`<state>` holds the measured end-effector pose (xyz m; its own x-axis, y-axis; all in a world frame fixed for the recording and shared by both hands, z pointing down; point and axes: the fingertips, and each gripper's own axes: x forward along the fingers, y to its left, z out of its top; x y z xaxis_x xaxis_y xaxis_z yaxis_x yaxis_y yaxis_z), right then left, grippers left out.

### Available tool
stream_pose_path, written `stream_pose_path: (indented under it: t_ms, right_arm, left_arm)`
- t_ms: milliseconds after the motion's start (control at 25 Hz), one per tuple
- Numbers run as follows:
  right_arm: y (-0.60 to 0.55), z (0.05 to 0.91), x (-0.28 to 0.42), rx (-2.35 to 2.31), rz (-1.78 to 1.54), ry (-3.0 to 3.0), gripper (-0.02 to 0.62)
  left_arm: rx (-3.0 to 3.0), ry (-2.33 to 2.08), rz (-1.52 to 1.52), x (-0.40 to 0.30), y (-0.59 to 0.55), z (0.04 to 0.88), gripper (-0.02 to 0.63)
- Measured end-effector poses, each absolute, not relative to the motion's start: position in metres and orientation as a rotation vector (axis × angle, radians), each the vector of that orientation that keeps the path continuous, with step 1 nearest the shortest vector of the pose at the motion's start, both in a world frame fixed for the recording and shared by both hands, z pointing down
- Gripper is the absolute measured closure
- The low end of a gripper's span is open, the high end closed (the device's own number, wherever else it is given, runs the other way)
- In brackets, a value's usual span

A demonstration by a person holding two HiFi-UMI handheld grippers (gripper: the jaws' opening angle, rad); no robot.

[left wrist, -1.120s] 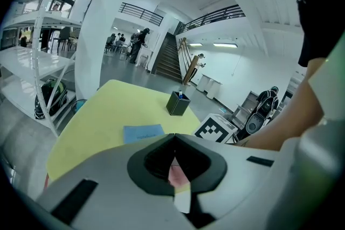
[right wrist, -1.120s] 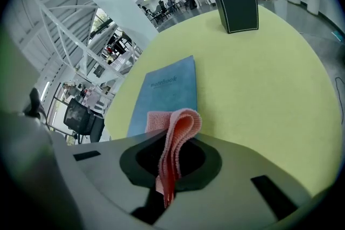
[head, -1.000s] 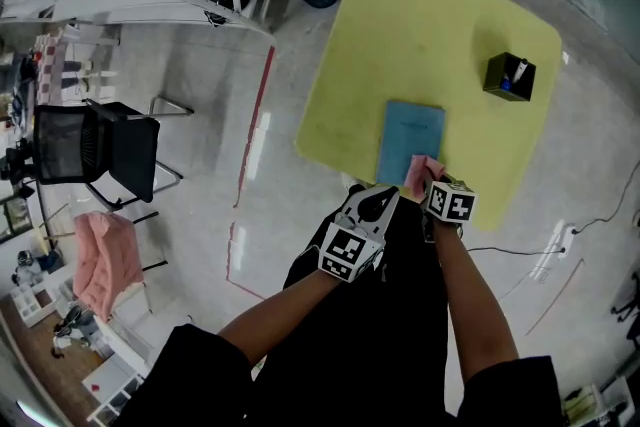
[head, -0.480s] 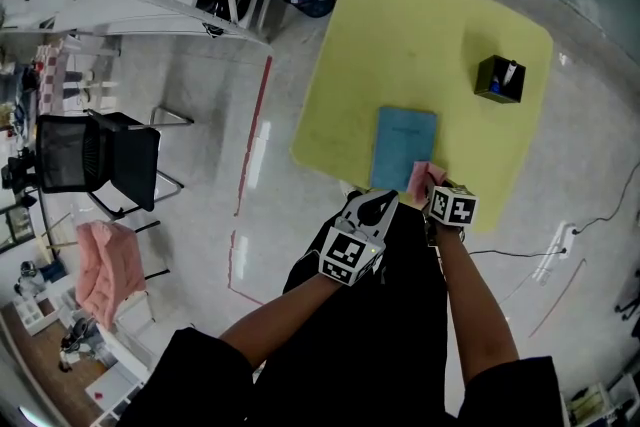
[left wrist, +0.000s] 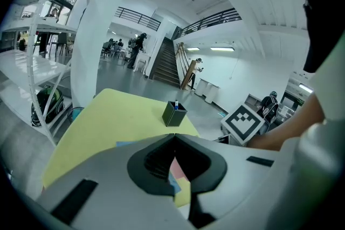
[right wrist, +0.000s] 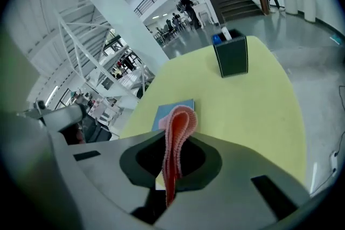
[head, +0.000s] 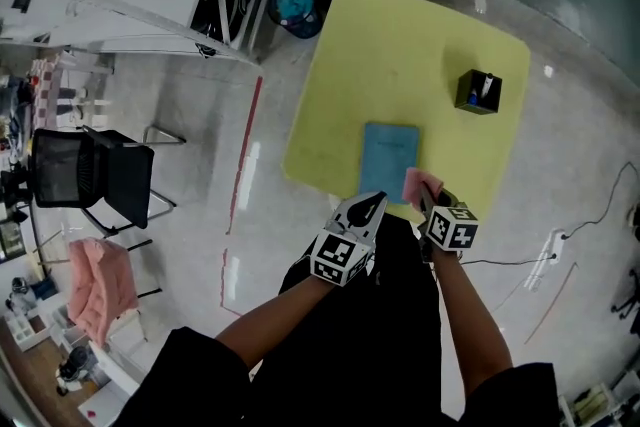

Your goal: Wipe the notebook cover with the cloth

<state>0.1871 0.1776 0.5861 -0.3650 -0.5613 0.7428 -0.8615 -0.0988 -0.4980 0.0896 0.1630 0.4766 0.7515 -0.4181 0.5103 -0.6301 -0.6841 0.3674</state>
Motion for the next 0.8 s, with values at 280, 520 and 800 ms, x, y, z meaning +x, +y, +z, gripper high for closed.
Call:
stream_pose_path:
  t_ms: [280, 520, 800]
  right_arm:
    - [0.153, 0.47, 0.202, 1.701, 1.162, -2.014, 0.56]
    - [0.149, 0.371, 0.202, 1.822, 1.01, -2.071, 0.56]
    - [0.145, 0.277, 0.186, 1.894, 0.81, -2.146, 0.56]
  left_arm:
    - [2.432, -0.925, 0.514, 0.081, 0.129, 0.416, 0.598]
    - [2.375, -0.987, 0.488, 0.069, 0.104, 0.353, 0.598]
    - [2.459, -1.016, 0.394, 0.06, 0.09, 0.273, 0.598]
